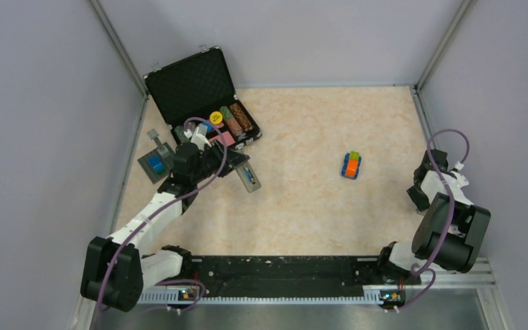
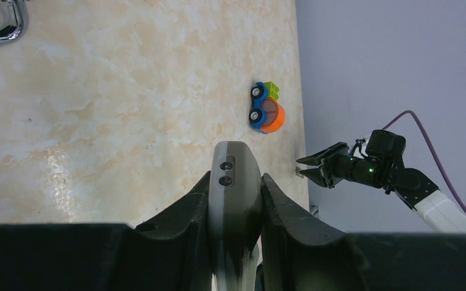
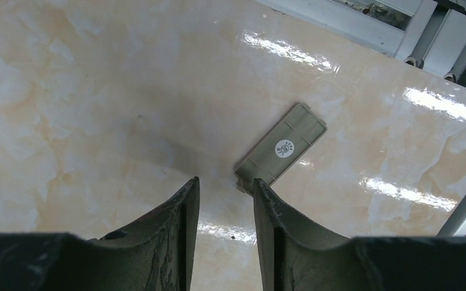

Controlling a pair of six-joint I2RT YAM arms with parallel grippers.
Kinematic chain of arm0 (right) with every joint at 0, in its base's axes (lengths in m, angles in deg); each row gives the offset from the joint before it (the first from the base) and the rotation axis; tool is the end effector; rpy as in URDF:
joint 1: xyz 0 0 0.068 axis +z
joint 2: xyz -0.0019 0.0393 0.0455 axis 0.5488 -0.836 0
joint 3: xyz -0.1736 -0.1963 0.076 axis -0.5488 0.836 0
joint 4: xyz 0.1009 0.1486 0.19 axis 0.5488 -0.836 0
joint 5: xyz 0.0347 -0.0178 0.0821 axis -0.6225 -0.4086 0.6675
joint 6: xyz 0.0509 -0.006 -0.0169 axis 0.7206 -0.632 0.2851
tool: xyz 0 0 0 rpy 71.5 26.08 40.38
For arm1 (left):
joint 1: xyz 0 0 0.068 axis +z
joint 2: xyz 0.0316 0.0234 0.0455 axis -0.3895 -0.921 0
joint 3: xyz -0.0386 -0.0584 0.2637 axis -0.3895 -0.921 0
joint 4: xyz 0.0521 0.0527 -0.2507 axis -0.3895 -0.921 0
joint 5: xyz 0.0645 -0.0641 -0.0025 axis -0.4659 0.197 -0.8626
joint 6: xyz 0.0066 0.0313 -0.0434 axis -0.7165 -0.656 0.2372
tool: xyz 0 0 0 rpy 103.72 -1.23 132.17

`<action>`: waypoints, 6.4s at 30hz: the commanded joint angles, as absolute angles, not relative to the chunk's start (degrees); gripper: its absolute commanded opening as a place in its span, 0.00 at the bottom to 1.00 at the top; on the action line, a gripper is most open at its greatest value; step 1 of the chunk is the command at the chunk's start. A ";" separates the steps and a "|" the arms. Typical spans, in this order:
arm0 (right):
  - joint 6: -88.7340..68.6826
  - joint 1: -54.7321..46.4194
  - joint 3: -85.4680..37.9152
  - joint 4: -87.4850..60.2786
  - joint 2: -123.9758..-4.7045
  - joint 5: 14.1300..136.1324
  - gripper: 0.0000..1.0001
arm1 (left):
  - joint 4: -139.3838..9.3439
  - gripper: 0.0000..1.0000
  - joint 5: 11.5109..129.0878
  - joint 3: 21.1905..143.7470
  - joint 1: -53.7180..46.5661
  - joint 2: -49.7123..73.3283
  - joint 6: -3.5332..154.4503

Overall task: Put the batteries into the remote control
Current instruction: Pick up the battery cover at the center of the board, then place the remote control at the center of the board, then adjust the battery cover.

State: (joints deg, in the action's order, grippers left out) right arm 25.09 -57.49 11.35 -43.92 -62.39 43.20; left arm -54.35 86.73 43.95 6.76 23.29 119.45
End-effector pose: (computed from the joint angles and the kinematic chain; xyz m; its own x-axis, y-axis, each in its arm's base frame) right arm 0.2094 -0.1102 0.1670 -0.2984 0.8019 -0.5176 0.9466 0.3179 -0.0532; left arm 0.2333 -0.0831 0.2470 -0.6874 -0.5810 -0.4357 0.1211 0.4998 -0.8576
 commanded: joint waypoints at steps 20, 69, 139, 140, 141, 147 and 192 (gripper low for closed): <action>25.52 -59.12 14.90 -40.79 -61.36 49.59 0.23 | -50.13 0.00 86.71 44.86 7.98 22.62 119.84; 43.75 -21.54 3.77 -33.00 -40.70 84.01 0.00 | -23.75 0.01 59.38 31.31 -5.57 6.61 139.12; 60.65 -2.94 -21.96 20.45 -53.72 106.33 0.00 | -43.63 0.87 84.56 66.75 -4.26 26.41 135.69; 61.93 -2.96 -21.80 22.38 -53.58 105.24 0.00 | -38.13 0.87 84.62 66.77 -3.84 25.67 138.58; 63.42 -2.96 -21.42 24.89 -53.54 104.19 0.00 | -35.33 0.89 84.44 67.13 -3.64 24.91 140.64; 72.83 -2.94 -21.84 39.59 -56.11 101.47 0.00 | -15.83 0.99 87.00 70.01 -3.53 18.72 154.05; 86.45 -0.90 -19.99 54.62 -62.45 99.75 0.00 | -4.61 0.59 93.23 84.81 -10.29 6.22 169.01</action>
